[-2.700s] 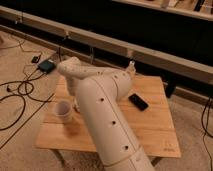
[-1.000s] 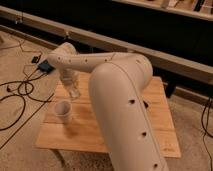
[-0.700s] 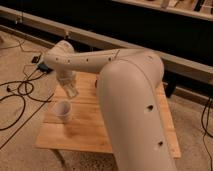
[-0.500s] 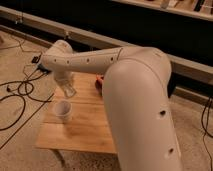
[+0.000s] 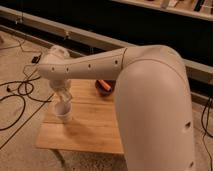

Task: Place the white sponge in the ceramic cup

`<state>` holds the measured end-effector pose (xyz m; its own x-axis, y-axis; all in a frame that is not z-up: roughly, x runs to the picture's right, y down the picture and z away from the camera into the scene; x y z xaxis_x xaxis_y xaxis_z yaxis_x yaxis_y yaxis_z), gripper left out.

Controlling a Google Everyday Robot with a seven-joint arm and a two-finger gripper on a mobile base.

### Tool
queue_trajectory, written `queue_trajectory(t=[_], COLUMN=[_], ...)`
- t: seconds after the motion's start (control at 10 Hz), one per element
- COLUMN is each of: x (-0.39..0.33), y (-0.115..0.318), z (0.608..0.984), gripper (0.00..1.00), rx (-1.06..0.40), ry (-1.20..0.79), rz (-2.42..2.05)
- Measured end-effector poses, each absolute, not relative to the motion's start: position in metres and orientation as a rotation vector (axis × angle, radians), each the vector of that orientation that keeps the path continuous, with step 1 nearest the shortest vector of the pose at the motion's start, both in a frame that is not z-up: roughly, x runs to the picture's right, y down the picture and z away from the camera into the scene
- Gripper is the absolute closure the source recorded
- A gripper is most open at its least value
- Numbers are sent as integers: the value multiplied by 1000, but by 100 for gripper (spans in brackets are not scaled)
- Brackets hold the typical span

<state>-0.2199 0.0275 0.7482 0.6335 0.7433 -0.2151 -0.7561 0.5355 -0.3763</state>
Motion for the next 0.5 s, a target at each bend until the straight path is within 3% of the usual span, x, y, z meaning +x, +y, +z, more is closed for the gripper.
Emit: queue_trajectory(t=[0.5], x=[-227], y=[60], z=[758], gripper=[100], rx=[-504], ry=[24], rz=[888])
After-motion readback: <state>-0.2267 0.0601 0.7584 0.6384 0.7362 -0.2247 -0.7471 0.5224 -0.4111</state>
